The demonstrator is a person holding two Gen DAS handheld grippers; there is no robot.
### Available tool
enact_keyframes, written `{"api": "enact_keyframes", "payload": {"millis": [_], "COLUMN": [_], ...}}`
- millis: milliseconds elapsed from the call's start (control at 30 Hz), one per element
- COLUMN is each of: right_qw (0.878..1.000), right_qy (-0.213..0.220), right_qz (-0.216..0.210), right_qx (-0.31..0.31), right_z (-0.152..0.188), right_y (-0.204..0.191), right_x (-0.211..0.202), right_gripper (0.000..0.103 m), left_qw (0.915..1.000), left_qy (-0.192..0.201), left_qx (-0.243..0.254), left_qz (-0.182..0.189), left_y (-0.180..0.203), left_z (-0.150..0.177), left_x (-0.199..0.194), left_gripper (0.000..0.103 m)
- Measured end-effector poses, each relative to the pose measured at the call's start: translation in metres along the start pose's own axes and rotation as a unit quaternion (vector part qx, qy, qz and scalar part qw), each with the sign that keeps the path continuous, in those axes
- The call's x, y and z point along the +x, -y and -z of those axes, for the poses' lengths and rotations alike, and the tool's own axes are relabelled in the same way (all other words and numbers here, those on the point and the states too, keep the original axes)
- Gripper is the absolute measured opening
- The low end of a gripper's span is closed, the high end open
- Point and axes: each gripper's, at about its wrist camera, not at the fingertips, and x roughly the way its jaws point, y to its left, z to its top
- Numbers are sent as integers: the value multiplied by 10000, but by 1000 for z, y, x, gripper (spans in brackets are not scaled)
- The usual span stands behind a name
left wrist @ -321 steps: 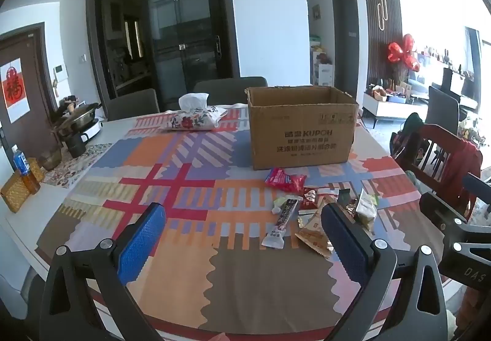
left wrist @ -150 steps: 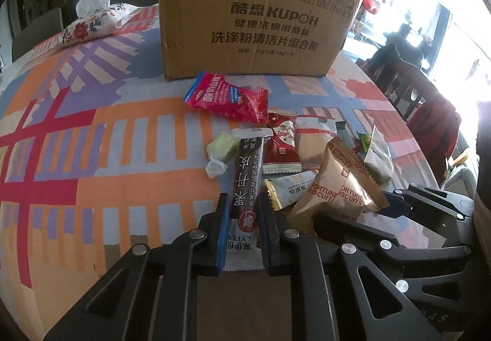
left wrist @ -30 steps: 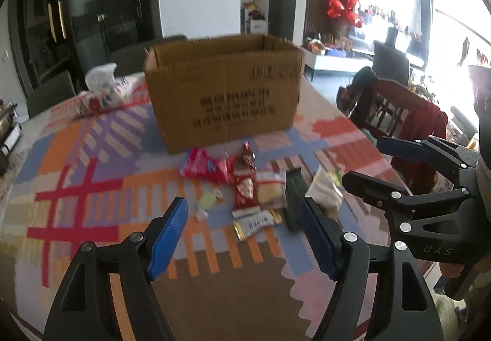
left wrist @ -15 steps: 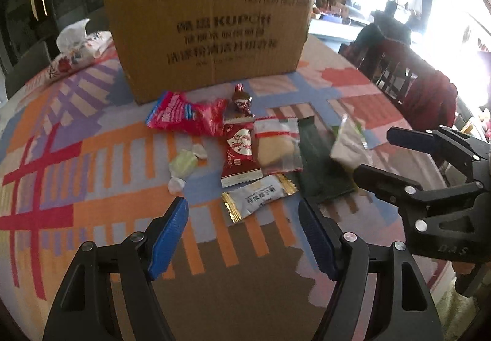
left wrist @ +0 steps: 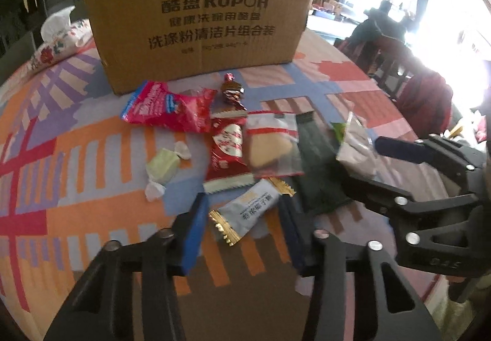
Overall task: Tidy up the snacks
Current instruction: 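Grasp the gold-wrapped biscuit with the left tool while the right tool grasps the white sachet, then carry both snacks over the cardboard box and open both tools to drop them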
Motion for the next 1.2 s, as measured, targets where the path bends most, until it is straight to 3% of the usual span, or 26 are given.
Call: {"api": "enact_keyframes", "payload": {"millis": [300,467,633,733,833,967,1200], "right_qw": [10000,10000,10000,10000,9999,9999,9993], "right_qy": [-49,-44,-50,-43,-62,-26,278], "right_qz": [-64,-61,-52,-60,-96,-87,-254], "right_qx": [1,52,4,19,78,125,88], "right_z": [2,3,4,5,5,7,3], "right_y": [-2,-1,-3,-3,-2,-2,-11], "right_x": [1,-1,0,-1,-3,-11,-36], "right_gripper": [42,35,32,31,30,30,30], "left_qw": [9997,9997,9999,9998,9997,9996,9988], "left_qy": [-12,-79,-8,7,-98,-76,326], "left_qx": [-31,177,133,168,26,-29,-139], "left_qz": [225,121,84,63,214,278,345], "left_y": [7,15,15,17,15,16,16], "left_z": [3,0,-7,-10,-8,-2,-2], "left_x": [-4,2,6,9,7,-9,-46], "left_gripper": [21,25,25,19,19,19,19]}}
